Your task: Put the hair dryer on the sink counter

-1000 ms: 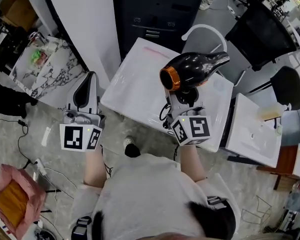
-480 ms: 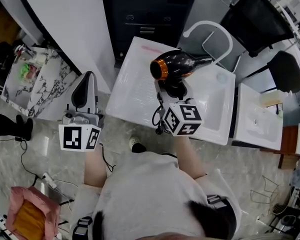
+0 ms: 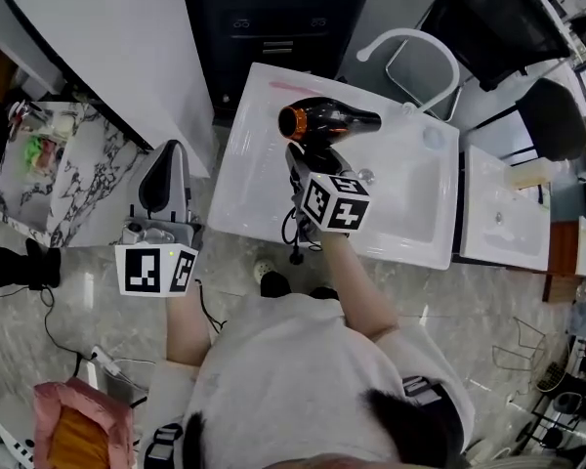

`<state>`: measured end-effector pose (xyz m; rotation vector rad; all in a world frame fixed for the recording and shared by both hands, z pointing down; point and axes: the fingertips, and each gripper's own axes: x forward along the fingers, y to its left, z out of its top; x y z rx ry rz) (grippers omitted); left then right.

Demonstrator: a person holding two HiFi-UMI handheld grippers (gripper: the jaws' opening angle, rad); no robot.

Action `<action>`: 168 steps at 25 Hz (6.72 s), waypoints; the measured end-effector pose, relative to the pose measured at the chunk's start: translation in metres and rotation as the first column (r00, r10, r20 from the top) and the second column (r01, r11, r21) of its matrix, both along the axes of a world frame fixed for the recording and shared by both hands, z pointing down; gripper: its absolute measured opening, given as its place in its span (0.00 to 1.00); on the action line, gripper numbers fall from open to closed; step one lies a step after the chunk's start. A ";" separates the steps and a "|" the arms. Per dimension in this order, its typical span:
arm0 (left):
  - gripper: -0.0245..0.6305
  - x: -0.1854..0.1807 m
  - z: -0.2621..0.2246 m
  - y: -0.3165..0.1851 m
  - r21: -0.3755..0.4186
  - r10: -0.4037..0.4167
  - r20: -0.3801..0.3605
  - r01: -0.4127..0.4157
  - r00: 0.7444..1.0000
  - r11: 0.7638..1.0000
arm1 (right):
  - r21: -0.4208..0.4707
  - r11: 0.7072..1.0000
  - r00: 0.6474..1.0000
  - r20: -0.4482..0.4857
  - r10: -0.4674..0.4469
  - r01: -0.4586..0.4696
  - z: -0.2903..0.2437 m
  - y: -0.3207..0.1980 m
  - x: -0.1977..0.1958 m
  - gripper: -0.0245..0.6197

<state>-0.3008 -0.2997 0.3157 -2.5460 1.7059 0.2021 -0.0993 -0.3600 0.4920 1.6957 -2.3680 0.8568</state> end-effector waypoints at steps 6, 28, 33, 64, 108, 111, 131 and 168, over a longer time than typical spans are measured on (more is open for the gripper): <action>0.04 -0.003 0.009 -0.010 -0.024 0.009 -0.002 -0.009 1.000 1.000 | -0.125 0.992 1.000 -0.015 0.019 -0.021 0.045 -0.021 -0.007 0.45; 0.04 -0.026 0.036 -0.035 -0.109 -0.014 0.017 0.016 1.000 0.994 | -0.431 0.897 0.995 -0.016 0.098 -0.095 0.153 -0.061 -0.023 0.45; 0.04 -0.033 0.042 -0.037 -0.118 -0.019 0.019 0.021 1.000 0.993 | -0.484 0.869 0.994 -0.027 0.105 -0.105 0.174 -0.063 -0.023 0.45; 0.04 -0.035 0.050 -0.042 -0.138 -0.017 0.011 0.018 1.000 0.990 | -0.550 0.834 0.995 0.048 0.087 -0.047 0.199 -0.067 -0.024 0.53; 0.04 0.099 -0.003 0.045 -0.031 0.057 0.008 -0.057 0.998 0.998 | 0.281 0.953 0.977 -0.205 -0.054 0.112 -0.068 0.065 0.096 0.05; 0.04 0.109 -0.007 0.056 -0.016 0.055 0.007 -0.055 0.998 0.998 | 0.320 0.940 0.977 -0.206 -0.051 0.116 -0.085 0.079 0.108 0.05; 0.04 0.155 -0.029 0.126 0.030 0.023 0.021 -0.023 1.000 0.999 | 0.490 0.866 0.984 -0.179 -0.011 0.098 -0.163 0.153 0.173 0.05; 0.04 0.225 -0.032 0.174 0.045 0.041 0.021 -0.042 0.999 0.998 | 0.584 0.805 0.988 -0.155 -0.014 0.103 -0.190 0.222 0.245 0.05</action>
